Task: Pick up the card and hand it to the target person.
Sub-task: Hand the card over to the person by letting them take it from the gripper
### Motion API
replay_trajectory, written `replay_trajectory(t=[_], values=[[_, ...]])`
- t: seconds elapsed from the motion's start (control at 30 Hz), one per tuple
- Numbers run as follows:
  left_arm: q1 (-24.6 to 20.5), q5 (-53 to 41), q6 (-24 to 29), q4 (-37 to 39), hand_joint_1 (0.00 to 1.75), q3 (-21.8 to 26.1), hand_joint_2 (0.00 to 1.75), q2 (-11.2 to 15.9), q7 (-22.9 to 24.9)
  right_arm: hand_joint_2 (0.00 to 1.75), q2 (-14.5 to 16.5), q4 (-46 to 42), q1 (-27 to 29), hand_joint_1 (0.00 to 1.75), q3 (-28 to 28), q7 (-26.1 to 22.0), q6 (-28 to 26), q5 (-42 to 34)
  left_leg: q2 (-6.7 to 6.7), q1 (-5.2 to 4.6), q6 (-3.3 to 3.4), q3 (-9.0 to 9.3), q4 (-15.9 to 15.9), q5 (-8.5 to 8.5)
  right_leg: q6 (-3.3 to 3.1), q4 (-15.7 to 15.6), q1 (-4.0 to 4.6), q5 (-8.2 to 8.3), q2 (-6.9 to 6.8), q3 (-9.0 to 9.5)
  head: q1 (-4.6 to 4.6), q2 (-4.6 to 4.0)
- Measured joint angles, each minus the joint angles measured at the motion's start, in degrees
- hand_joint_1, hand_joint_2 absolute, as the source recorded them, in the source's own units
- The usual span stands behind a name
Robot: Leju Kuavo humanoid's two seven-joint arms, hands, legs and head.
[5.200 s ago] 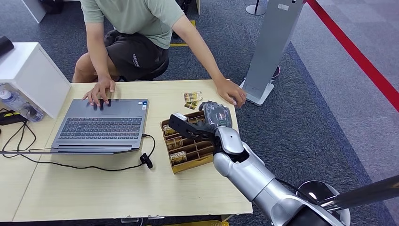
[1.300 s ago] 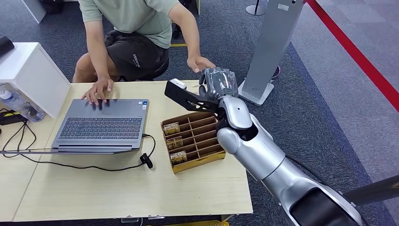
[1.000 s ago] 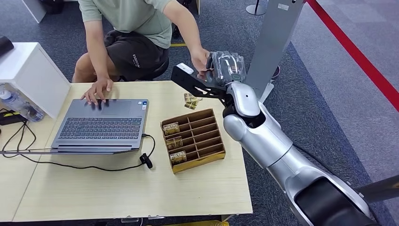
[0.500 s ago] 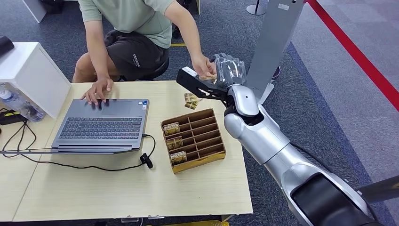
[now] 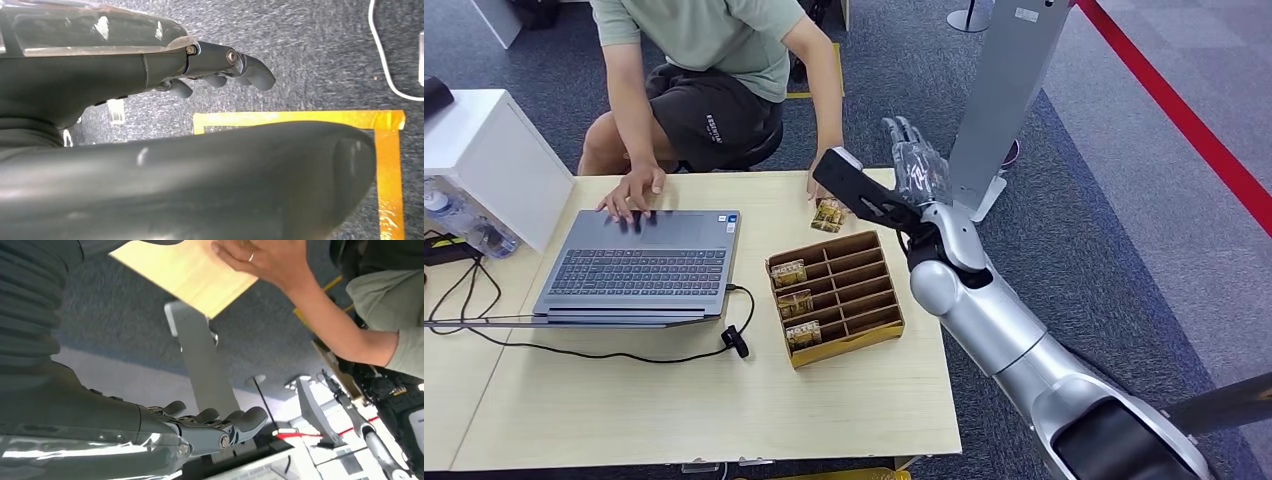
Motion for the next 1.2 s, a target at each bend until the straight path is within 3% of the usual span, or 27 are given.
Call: replay_trajectory(t=[0.2, 0.3, 0.43, 0.8, 1.2], values=[[0.4, 0.7, 0.1, 0.0, 0.0, 0.0, 0.0, 0.0, 0.2, 1.75, -2.0, -9.4, 9.7, 0.0, -3.5, -9.4, 0.9, -24.0, -0.01, 0.0, 0.0, 0.01, 0.0, -0.01, 0.0, 0.0, 0.0, 0.0, -0.02, 0.0, -0.04, 0.0], [0.4, 0.7, 0.1, 0.0, 0.0, 0.0, 0.0, 0.0, 0.2, 1.75, -2.3, -10.4, 11.1, 0.0, -3.9, -10.9, 1.0, -26.9, -0.01, 0.0, 0.0, 0.0, 0.0, -0.01, 0.0, 0.0, 0.0, 0.0, -0.02, 0.0, -0.04, 0.0], [0.6, 1.3, 0.7, 0.0, 0.0, 0.1, 0.0, 0.0, 0.2, 1.75, -5.0, -17.2, 21.8, 0.0, -6.9, -19.1, 0.9, -39.6, 0.0, 0.0, 0.01, 0.0, 0.0, -0.01, 0.01, 0.0, 0.0, -0.01, -0.01, 0.02, 0.01, 0.0], [0.6, 1.9, 1.3, 0.0, 0.0, 0.2, 0.0, 0.0, 0.5, 1.75, -7.2, -24.5, 35.4, 0.0, -8.6, -26.3, -3.1, -39.1, 0.0, 0.0, 0.01, 0.0, 0.0, -0.02, 0.01, 0.0, 0.0, -0.02, -0.02, 0.02, -0.02, 0.0], [0.6, 2.0, 1.4, 0.0, 0.0, 0.3, 0.0, 0.0, 0.2, 1.75, -7.3, -25.1, 38.9, 0.0, -8.4, -28.1, -7.9, -35.6, 0.0, 0.0, 0.01, 0.0, 0.0, -0.02, 0.01, 0.0, 0.0, -0.02, -0.02, 0.04, -0.01, 0.0]])
